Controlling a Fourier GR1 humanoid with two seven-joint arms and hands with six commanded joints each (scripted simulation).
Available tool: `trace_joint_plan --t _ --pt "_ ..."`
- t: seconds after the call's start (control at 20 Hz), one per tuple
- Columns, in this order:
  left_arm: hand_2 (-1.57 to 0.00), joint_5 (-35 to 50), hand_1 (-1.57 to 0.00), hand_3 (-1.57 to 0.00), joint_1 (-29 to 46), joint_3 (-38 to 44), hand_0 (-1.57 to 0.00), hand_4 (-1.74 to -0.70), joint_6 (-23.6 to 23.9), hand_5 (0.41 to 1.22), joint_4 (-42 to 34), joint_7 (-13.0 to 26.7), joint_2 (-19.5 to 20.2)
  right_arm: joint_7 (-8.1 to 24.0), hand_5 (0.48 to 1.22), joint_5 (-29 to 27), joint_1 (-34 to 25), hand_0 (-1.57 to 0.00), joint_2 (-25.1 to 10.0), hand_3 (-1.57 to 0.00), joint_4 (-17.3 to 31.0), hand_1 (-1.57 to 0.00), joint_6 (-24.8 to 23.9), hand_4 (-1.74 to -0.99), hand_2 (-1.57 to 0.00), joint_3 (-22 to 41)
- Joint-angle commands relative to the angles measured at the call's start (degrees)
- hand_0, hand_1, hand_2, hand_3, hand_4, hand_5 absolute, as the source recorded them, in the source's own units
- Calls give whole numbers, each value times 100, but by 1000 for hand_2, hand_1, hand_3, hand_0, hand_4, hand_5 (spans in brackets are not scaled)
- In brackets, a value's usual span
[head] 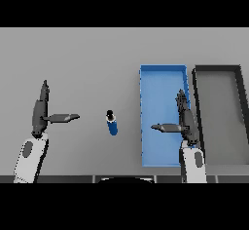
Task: Pick up the blue pipe and place it into the blue bin.
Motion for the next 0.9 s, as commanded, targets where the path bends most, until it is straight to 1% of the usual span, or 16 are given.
trace_joint_plan --t 0.0,0.25,0.3,0.35,0.4,0.45,0.5,0.55,0.6,0.65,0.7,0.75,0.8,0.85 --pt "1 -1 1 1 4 1 1 -1074 3 591 -5 -28 -2 -3 617 -2 4 1 0 1 -3 1 -4 -1225 1 0" --pt "1 -17 1 1 29 -29 1 -1074 19 591 -95 -29 5 -31 617 7 59 1 20 1 -14 1 -4 -1225 1 20" --pt "1 27 1 1 46 -217 1 -1074 -757 591 -140 -230 455 -321 617 276 202 1 -278 1 -199 1 177 -1225 1 204" --pt "1 113 1 1 24 -288 1 -1073 -1303 590 -141 -384 761 -535 618 511 420 1 -412 1 -418 1 277 -1224 1 414" --pt "1 160 1 1 55 -327 1 -1074 -1611 589 -157 -449 951 -581 618 610 556 1 -502 1 -551 1 353 -1225 1 510" --pt "1 169 1 1 47 -356 1 -1076 -1802 587 -92 -457 1053 -531 620 723 622 1 -546 1 -681 1 336 -1225 1 580" --pt "1 147 1 1 81 -412 1 -1077 -1906 588 -109 -506 1081 -407 620 784 578 1 -588 1 -635 1 331 -1223 1 585" --pt "1 168 1 1 99 -406 1 -1078 -2016 591 -62 -566 1132 -367 618 866 591 1 -633 1 -699 1 315 -1215 1 618" --pt "1 170 1 1 37 -392 1 -1080 -2047 596 -41 -554 1168 -389 614 973 636 1 -635 1 -721 1 279 -1203 1 670" --pt "1 206 1 1 -9 -382 1 -1080 -2058 600 -92 -517 1192 -294 609 965 594 1 -658 1 -749 1 268 -1196 1 642" --pt "1 272 1 1 89 -415 1 -1085 -2172 604 -176 -571 1219 -238 601 991 631 1 -652 1 -772 1 248 -1186 1 656" --pt "1 284 1 1 158 -452 1 -1086 -2251 605 -241 -658 1230 -230 597 1044 618 1 -632 1 -743 1 200 -1185 1 666" --pt "1 308 1 1 245 -529 1 -1090 -2428 596 -347 -761 1282 -278 598 1005 608 1 -657 1 -786 1 212 -1186 1 639" --pt "1 328 1 1 260 -615 1 -1096 -2553 583 -421 -726 1291 -260 600 1003 541 1 -715 1 -728 1 245 -1187 1 615"
